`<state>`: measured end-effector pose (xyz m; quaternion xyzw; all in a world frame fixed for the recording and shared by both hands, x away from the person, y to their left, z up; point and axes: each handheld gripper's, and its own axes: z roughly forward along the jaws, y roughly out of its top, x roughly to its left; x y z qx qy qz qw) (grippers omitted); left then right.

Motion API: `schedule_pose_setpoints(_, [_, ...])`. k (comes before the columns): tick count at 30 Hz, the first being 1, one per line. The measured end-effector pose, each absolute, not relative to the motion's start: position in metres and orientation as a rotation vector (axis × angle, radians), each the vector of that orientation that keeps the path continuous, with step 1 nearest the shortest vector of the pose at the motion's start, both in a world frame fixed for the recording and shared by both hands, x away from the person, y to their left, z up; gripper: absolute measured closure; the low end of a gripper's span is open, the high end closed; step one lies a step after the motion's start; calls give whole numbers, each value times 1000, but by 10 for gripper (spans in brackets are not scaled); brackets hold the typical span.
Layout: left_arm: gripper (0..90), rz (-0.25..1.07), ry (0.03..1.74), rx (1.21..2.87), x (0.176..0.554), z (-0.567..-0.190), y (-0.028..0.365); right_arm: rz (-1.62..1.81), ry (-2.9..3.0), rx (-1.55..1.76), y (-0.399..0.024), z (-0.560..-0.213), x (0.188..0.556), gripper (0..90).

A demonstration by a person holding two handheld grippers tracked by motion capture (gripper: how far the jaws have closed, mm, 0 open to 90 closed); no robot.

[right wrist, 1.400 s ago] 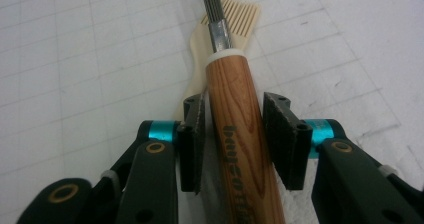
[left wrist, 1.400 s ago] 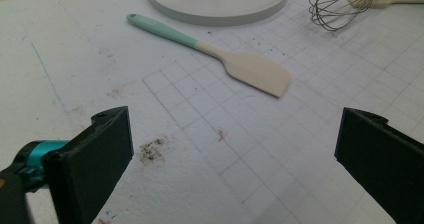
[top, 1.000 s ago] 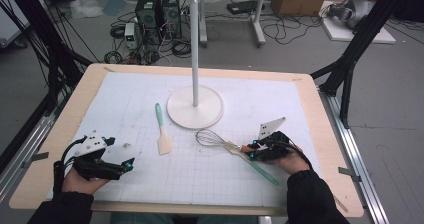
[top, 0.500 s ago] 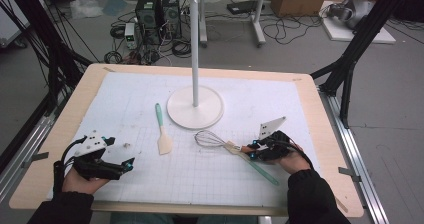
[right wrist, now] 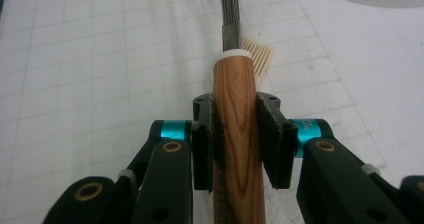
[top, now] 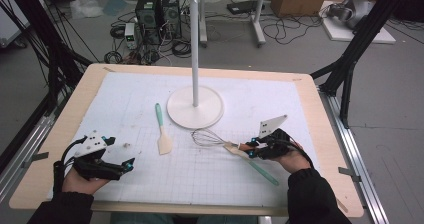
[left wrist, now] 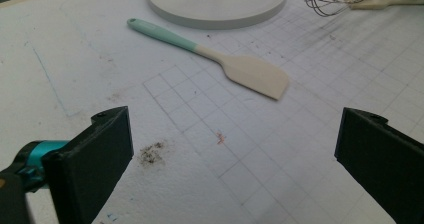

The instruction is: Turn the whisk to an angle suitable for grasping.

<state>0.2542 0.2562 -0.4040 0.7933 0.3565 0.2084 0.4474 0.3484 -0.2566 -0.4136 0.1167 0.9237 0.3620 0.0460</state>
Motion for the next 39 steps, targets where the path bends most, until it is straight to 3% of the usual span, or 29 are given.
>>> schedule_pose_setpoints(39, [27,446,609,2044,260,-359,228,1140,2834,243,-217,-382,332,703])
